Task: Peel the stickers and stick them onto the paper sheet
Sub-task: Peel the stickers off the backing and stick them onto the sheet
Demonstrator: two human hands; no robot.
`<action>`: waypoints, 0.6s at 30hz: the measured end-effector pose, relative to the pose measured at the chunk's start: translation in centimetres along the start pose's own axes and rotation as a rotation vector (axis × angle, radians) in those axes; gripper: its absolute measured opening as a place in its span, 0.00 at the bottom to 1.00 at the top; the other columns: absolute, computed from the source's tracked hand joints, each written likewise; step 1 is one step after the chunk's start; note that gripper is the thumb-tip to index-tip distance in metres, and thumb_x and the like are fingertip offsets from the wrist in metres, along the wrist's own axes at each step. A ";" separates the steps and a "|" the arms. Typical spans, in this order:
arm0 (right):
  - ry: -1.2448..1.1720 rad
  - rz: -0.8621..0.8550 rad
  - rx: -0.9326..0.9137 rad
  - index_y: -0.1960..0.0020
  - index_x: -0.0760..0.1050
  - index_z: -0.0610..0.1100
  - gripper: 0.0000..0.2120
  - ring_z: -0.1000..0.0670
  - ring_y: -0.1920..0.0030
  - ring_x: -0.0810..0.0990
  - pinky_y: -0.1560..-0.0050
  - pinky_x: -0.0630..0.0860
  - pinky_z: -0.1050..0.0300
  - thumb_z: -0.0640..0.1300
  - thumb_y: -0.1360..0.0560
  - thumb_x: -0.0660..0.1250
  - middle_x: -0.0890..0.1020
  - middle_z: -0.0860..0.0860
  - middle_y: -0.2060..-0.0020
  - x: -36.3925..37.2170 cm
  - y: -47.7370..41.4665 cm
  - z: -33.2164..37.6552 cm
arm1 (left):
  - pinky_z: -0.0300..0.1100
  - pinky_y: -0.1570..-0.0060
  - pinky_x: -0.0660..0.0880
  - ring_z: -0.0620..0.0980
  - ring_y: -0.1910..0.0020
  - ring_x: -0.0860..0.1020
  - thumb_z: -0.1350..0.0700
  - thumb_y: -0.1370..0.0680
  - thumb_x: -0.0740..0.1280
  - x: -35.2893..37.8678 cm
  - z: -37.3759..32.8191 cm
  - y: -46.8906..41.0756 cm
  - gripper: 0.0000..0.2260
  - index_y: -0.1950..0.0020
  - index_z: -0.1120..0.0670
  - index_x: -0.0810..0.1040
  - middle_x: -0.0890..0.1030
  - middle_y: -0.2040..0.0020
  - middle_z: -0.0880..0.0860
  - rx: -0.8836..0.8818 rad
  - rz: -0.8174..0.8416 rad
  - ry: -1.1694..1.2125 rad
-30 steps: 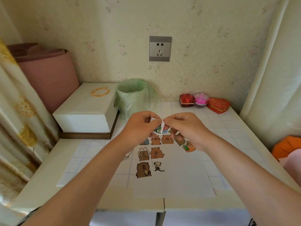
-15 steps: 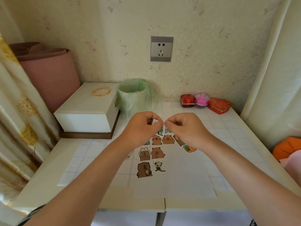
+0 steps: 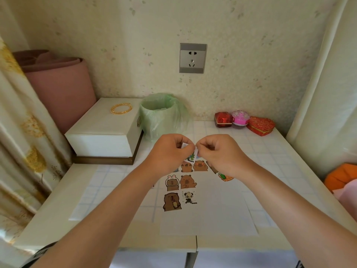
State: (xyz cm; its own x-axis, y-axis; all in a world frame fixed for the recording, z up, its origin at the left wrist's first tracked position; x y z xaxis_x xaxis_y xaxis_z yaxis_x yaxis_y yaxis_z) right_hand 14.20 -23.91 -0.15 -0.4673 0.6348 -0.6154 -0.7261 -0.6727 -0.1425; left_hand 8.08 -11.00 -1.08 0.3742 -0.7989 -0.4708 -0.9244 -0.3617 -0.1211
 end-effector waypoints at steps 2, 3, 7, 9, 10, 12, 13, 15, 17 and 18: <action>-0.083 0.025 0.047 0.58 0.83 0.44 0.11 0.54 0.76 0.70 0.73 0.68 0.63 0.42 0.20 0.65 0.78 0.52 0.76 -0.1 0.1 -0.2 | 0.53 0.53 0.83 0.40 0.75 0.75 0.59 0.21 0.68 0.1 0.2 0.1 0.06 0.57 0.52 0.82 0.69 0.79 0.42 -0.053 0.037 0.075; -0.116 0.027 0.061 0.58 0.84 0.46 0.11 0.54 0.75 0.71 0.73 0.67 0.65 0.43 0.20 0.66 0.79 0.50 0.76 -0.2 0.1 -0.3 | 0.52 0.53 0.83 0.40 0.74 0.76 0.59 0.21 0.68 0.1 0.2 0.2 0.06 0.56 0.53 0.82 0.71 0.79 0.42 -0.066 0.049 0.094; -0.205 0.027 0.114 0.60 0.83 0.49 0.11 0.54 0.78 0.68 0.76 0.64 0.65 0.45 0.20 0.67 0.77 0.51 0.77 -0.3 0.4 -0.5 | 0.44 0.57 0.83 0.42 0.69 0.80 0.59 0.21 0.68 0.0 0.0 0.3 0.05 0.52 0.57 0.83 0.74 0.71 0.50 -0.074 0.085 0.156; -0.223 0.030 0.129 0.61 0.82 0.49 0.12 0.54 0.77 0.68 0.75 0.64 0.65 0.45 0.20 0.67 0.77 0.52 0.78 -0.3 0.5 -0.5 | 0.43 0.58 0.83 0.42 0.70 0.79 0.59 0.21 0.68 0.0 0.0 0.3 0.04 0.52 0.56 0.83 0.71 0.71 0.50 -0.078 0.090 0.162; -0.226 0.028 0.131 0.61 0.82 0.49 0.12 0.54 0.77 0.68 0.74 0.65 0.65 0.44 0.20 0.66 0.78 0.53 0.77 -0.3 0.5 -0.4 | 0.43 0.58 0.83 0.43 0.69 0.79 0.58 0.21 0.68 0.1 0.0 0.3 0.04 0.52 0.56 0.83 0.71 0.71 0.51 -0.075 0.087 0.163; -0.220 0.024 0.127 0.59 0.82 0.46 0.12 0.55 0.77 0.70 0.73 0.66 0.68 0.42 0.19 0.65 0.79 0.54 0.77 -0.2 0.6 -0.3 | 0.45 0.58 0.84 0.49 0.66 0.81 0.58 0.21 0.69 0.2 0.1 0.3 0.04 0.54 0.54 0.82 0.74 0.69 0.51 -0.066 0.071 0.158; -0.215 0.021 0.124 0.59 0.82 0.45 0.12 0.56 0.77 0.70 0.73 0.66 0.69 0.42 0.19 0.64 0.79 0.55 0.76 -0.2 0.6 -0.2 | 0.46 0.58 0.84 0.51 0.65 0.81 0.58 0.21 0.69 0.1 0.1 0.3 0.03 0.54 0.53 0.82 0.75 0.67 0.53 -0.061 0.060 0.150; -0.205 0.009 0.120 0.58 0.82 0.44 0.12 0.56 0.77 0.71 0.74 0.66 0.69 0.42 0.19 0.64 0.80 0.54 0.75 -0.2 0.5 -0.1 | 0.48 0.58 0.84 0.49 0.66 0.77 0.57 0.21 0.69 0.0 0.3 0.2 0.03 0.53 0.52 0.82 0.71 0.66 0.54 -0.051 0.032 0.127; -0.200 -0.007 0.121 0.58 0.82 0.43 0.12 0.58 0.79 0.69 0.75 0.65 0.69 0.42 0.19 0.64 0.79 0.55 0.76 -0.3 0.5 -0.1 | 0.50 0.55 0.83 0.44 0.67 0.74 0.55 0.22 0.70 -0.3 0.4 0.2 0.01 0.52 0.49 0.81 0.72 0.65 0.49 -0.031 -0.012 0.095; -0.196 -0.022 0.119 0.57 0.83 0.43 0.12 0.58 0.80 0.69 0.75 0.65 0.69 0.42 0.19 0.64 0.79 0.54 0.76 -0.3 0.5 -0.2 | 0.48 0.54 0.82 0.44 0.67 0.74 0.53 0.23 0.71 -0.6 0.2 0.3 0.02 0.51 0.48 0.80 0.75 0.63 0.46 0.007 -0.056 0.043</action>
State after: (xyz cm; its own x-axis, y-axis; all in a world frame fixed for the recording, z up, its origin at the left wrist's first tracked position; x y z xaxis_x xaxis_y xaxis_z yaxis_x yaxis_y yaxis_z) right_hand 14.11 -24.48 -0.15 -0.5317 0.7182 -0.4489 -0.7859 -0.6159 -0.0545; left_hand 7.57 -10.57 -0.99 0.4281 -0.7976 -0.4249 -0.9023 -0.4034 -0.1519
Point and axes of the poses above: each hand's wrist, its own y-axis away from the middle knuckle, its own x-axis out of the palm, z = x × y, the point moved 8 cm from there along -y, towards the middle knuckle
